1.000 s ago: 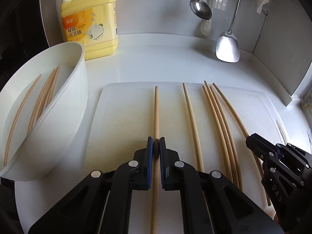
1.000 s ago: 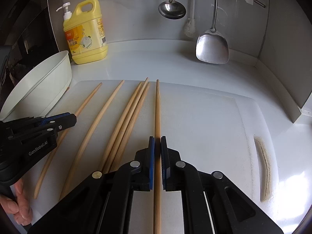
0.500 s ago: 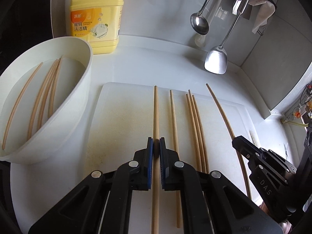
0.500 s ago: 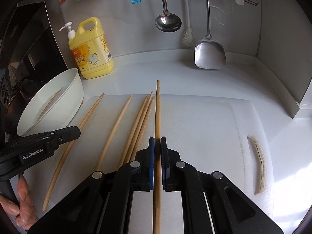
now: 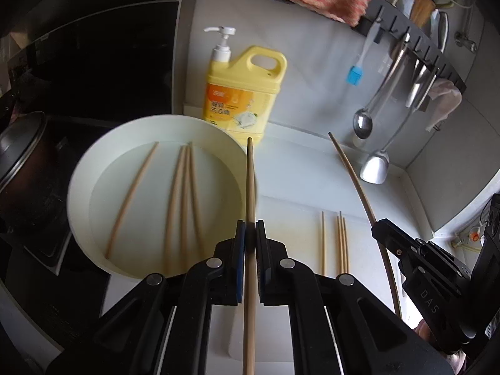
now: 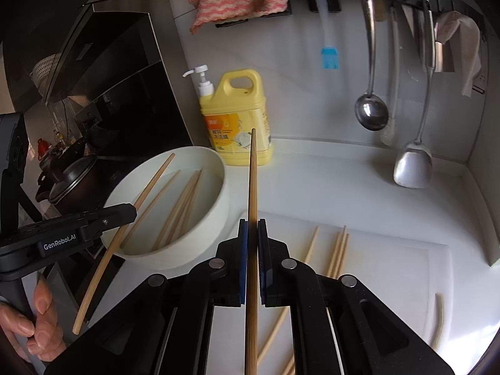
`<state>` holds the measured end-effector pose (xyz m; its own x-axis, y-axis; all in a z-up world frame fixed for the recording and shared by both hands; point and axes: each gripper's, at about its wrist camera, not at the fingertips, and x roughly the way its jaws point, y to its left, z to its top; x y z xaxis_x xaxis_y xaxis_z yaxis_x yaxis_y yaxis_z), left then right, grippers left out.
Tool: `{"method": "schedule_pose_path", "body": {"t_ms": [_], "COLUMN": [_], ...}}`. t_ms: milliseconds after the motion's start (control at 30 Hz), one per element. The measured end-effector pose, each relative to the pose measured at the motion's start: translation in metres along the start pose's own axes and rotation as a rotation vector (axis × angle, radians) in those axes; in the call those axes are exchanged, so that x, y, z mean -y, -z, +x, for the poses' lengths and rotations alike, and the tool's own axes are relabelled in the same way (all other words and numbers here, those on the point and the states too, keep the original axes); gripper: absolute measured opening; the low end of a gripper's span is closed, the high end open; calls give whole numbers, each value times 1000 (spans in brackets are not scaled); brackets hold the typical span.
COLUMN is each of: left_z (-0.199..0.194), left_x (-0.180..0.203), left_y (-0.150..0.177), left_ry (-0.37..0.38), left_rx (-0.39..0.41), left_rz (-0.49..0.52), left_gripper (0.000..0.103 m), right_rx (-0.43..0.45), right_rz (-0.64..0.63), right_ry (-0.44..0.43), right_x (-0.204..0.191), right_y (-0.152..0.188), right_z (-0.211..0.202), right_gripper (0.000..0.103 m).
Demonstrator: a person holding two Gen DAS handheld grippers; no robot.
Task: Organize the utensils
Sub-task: 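Carry both held chopsticks over the white water basin, then open both tools to drop the chopsticks into the basin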
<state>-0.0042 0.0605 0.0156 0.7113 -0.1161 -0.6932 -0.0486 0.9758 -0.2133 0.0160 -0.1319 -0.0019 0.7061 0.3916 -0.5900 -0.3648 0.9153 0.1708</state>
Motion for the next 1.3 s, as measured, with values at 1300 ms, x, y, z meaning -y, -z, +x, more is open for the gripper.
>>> {"method": "schedule_pose_path", "body": {"t_ms": [1300], "left_z": [133], "left_x": [-173], "left_y": [-72], "left_ry": [-7], "left_rx": [-228], "left_rz": [60], "left_gripper": [28], "right_rx": [-288], "right_rz": [153], "right_ry": [43], "right_x": [-128], "right_y": [-48], "right_z": [215], "right_gripper": [7]}}
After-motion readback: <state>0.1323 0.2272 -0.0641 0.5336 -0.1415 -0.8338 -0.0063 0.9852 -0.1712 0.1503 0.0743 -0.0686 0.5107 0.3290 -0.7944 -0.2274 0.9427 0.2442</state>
